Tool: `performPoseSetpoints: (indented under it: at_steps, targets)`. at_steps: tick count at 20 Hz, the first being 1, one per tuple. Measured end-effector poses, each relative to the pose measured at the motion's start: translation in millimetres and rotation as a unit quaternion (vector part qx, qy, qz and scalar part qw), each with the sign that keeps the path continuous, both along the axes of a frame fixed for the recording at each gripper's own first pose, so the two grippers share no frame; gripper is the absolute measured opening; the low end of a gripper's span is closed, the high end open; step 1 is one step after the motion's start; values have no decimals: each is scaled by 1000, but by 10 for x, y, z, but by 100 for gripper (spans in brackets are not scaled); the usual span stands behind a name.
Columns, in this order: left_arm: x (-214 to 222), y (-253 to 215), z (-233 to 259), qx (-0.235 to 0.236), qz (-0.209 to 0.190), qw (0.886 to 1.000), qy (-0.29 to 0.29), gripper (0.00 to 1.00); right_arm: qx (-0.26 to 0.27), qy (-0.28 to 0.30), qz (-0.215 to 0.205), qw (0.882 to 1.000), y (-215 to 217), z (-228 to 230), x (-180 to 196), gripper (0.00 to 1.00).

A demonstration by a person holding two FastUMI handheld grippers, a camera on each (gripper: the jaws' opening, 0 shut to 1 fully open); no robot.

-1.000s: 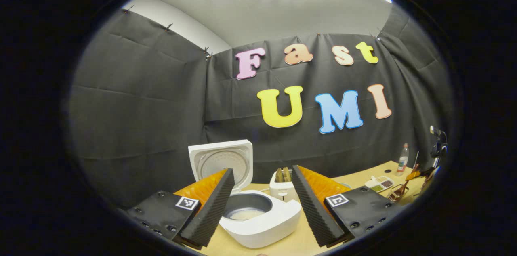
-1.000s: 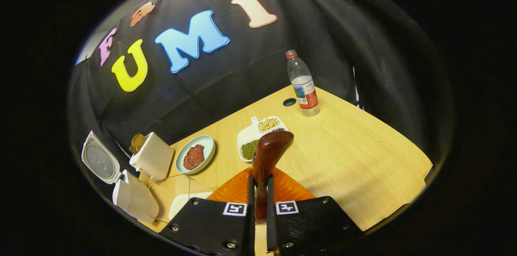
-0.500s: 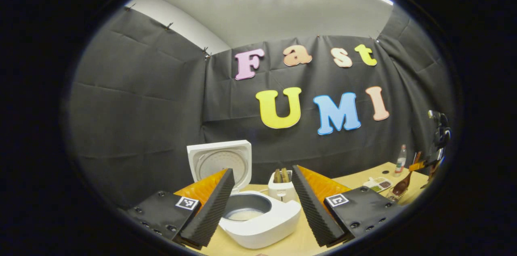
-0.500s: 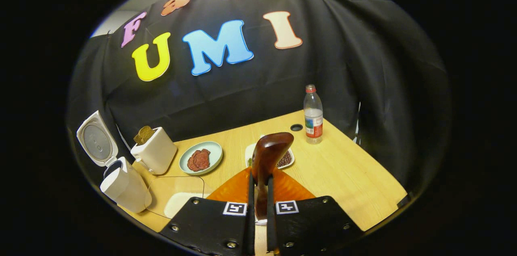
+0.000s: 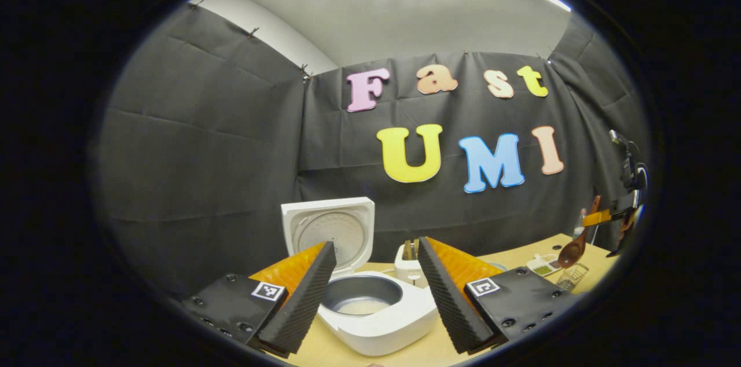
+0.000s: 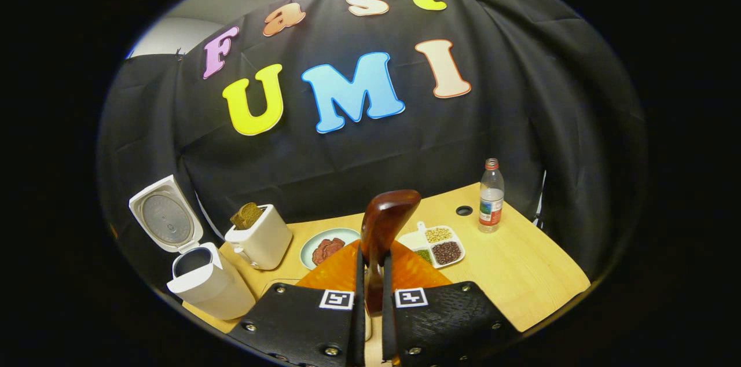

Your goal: Close the left gripper, press the button to open the rice cooker; take a wooden spoon from the chopstick holder with the right hand, scoop a spoonful of rice and pour it into the rice cooker, then put the wooden spoon back into the chopstick holder.

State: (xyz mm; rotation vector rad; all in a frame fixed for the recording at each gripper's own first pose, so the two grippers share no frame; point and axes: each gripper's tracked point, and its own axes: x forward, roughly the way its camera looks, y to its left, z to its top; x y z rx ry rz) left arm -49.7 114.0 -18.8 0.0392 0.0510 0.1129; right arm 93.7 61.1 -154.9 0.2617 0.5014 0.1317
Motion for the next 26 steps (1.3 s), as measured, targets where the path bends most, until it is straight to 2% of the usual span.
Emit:
performPoseSetpoints:
  at_steps: [7,8,10,11,12,18,23,24,26]
  targets:
    - [-87,475,-38,4,27,1000,4,92,8,15,20,1000,583,-195,-15,12]
    - [-103,527,-45,5,30,1000,5,98,7,18,23,1000,661,-254,-30,12]
    - [-137,639,-70,7,35,999,7,98,-2,27,25,999,779,-377,-41,12]
    - [-142,721,-77,10,40,999,8,98,-8,31,25,999,827,-459,-38,12]
    - [-163,800,-83,11,45,999,8,92,-18,34,24,999,867,-540,-36,11]
    - [-258,1213,-148,17,69,997,18,92,-86,55,23,995,1036,-1081,-55,12]
    - [-286,1416,-225,19,76,997,26,92,-124,49,20,991,1140,-1252,-33,12]
    - [-275,1441,-220,19,76,997,25,98,-127,50,24,990,1189,-1276,-47,12]
    - [-270,1480,-218,16,76,997,23,100,-125,57,32,990,1311,-1324,-110,12]
